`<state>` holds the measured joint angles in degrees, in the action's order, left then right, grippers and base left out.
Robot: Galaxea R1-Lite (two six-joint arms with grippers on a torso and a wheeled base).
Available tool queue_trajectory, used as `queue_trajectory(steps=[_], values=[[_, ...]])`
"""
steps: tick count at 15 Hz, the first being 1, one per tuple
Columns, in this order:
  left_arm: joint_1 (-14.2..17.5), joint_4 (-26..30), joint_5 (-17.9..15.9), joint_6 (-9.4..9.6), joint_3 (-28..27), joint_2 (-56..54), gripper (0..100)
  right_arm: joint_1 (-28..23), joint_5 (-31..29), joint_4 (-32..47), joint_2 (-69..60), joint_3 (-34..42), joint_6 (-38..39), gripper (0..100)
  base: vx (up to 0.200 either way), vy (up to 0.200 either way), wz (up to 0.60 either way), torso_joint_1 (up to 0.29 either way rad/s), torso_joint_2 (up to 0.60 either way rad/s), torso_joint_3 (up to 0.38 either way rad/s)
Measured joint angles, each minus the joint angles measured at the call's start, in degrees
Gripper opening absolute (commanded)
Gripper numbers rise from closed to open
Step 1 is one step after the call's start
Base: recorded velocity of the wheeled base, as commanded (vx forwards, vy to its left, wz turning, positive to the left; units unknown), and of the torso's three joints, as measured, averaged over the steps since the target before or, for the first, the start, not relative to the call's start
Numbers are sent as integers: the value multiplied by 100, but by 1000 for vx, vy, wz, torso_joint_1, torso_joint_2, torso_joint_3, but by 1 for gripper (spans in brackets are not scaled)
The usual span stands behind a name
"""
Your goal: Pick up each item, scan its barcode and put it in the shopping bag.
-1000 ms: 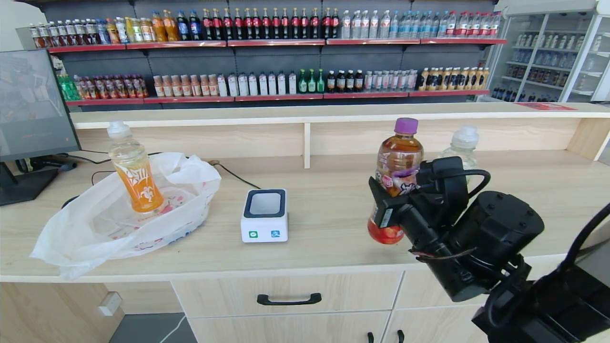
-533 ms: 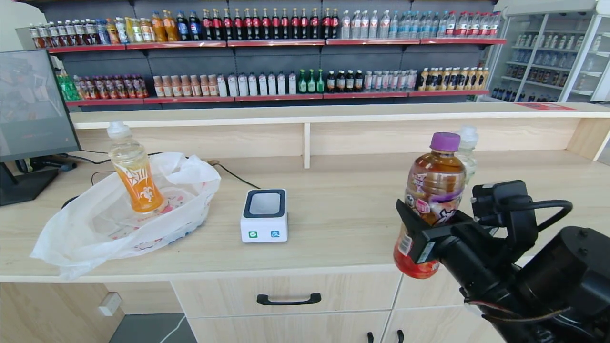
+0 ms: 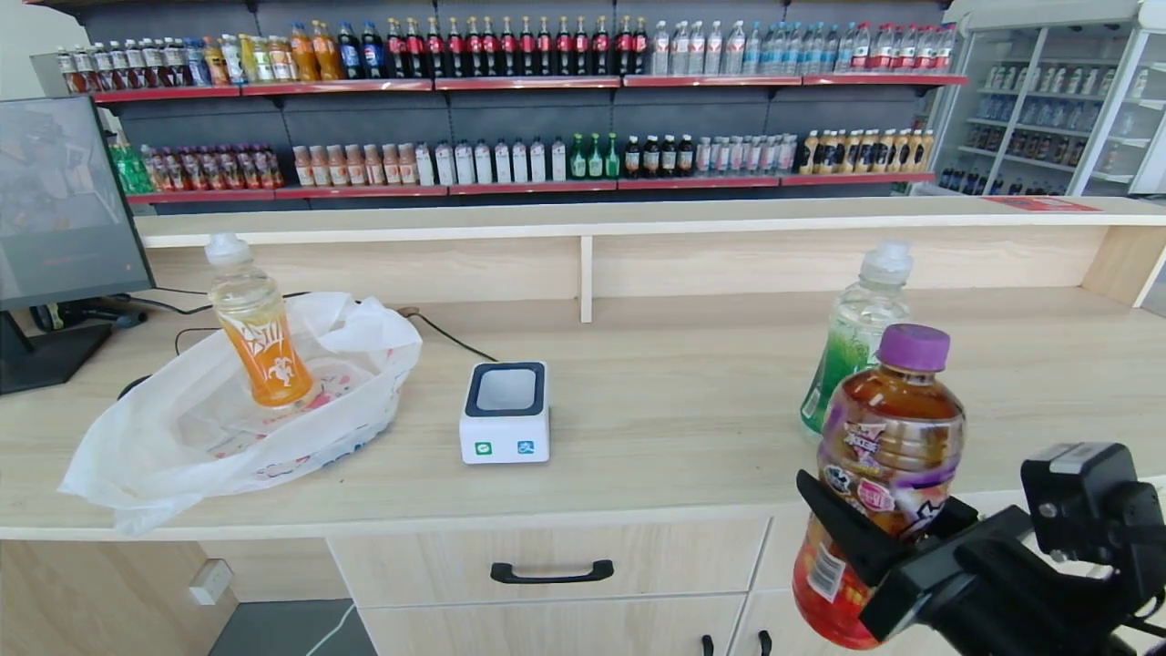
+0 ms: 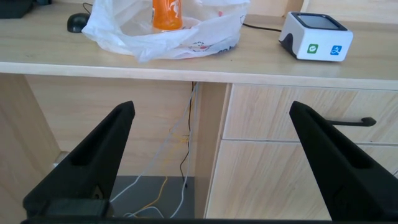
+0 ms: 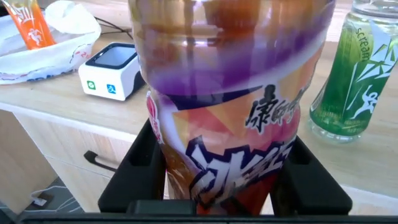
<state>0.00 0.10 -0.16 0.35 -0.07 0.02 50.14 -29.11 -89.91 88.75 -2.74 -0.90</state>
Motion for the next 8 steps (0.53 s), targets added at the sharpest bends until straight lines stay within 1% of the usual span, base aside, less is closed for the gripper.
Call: queue_trajectory(steps=[4,8], values=[[0,0,-2,0,0,0,100,171,49,-4,-176,145,100,0,0,0,0,0,0,0],[0,0,-2,0,0,0,100,297,100,-9,-167,-105,163,0,0,0,0,0,0,0]])
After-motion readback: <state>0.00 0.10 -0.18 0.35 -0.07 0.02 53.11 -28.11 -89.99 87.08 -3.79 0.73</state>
